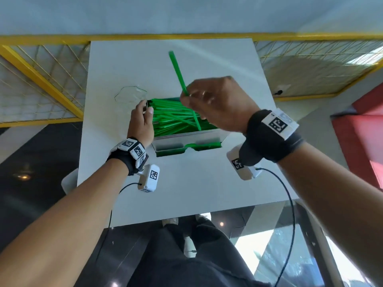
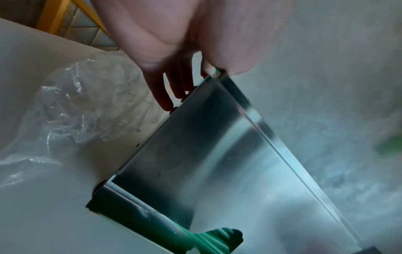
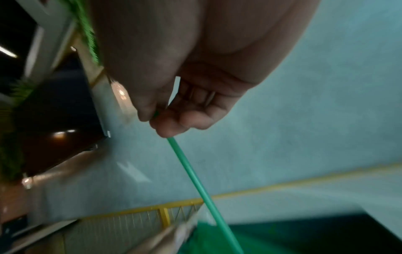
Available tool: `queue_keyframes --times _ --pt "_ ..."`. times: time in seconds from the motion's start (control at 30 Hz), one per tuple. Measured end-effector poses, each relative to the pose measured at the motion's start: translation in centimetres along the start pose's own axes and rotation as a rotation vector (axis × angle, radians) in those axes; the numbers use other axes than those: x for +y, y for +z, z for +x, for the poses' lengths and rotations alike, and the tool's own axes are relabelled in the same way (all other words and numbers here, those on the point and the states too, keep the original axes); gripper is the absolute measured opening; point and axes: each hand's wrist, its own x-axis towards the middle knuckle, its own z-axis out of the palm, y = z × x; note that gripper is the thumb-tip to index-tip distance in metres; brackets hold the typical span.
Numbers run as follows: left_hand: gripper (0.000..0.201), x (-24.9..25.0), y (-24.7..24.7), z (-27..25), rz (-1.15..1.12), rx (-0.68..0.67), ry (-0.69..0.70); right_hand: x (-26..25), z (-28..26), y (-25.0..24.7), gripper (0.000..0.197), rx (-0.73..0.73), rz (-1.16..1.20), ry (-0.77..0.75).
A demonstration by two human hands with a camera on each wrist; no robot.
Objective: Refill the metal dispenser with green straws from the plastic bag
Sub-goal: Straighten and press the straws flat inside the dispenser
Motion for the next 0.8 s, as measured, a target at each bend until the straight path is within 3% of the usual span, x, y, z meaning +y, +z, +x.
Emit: queue_keyframes --times 0.1,0.23,0.37,0.43,0.5,0.57,0.7,0.8 --pt "0.048 -0.1 -0.3 0.0 -0.034 0.009 -0.022 -0.6 4.2 -0.2 0.019 -0.043 -0.136 -0.049" --pt "0.046 0.2 -0.4 0.1 -0.135 0.063 -0.051 3.8 7.3 2.6 0.026 -0.411 -0.593 0.098" --pt "0.048 1.0 -0.4 0.5 -0.308 0.087 -0.178 7.3 8.1 5.7 0.032 -0.681 -0.768 0.098" --pt "0.049 1.5 -0.1 0.8 -0.288 0.054 -0.176 8.0 8.3 5.8 0.033 -0.655 -0.695 0.105" --pt "0.051 1.7 0.2 1.0 -0.239 0.016 -0.143 8.6 8.6 5.1 0.029 -0.517 -0.577 0.136" --pt "0.053 1.6 0.7 1.2 -0.23 -0.02 -0.129 9.3 8.8 4.5 0.038 -0.459 -0.54 0.158" --pt "0.062 1.3 1.5 1.4 -0.219 -0.083 -0.15 9.7 8.5 5.6 0.086 -0.678 -0.675 0.155" --pt "0.066 1.1 1.8 1.3 -0.216 -0.095 -0.141 10.5 8.0 7.5 0.099 -0.738 -0.664 0.194"
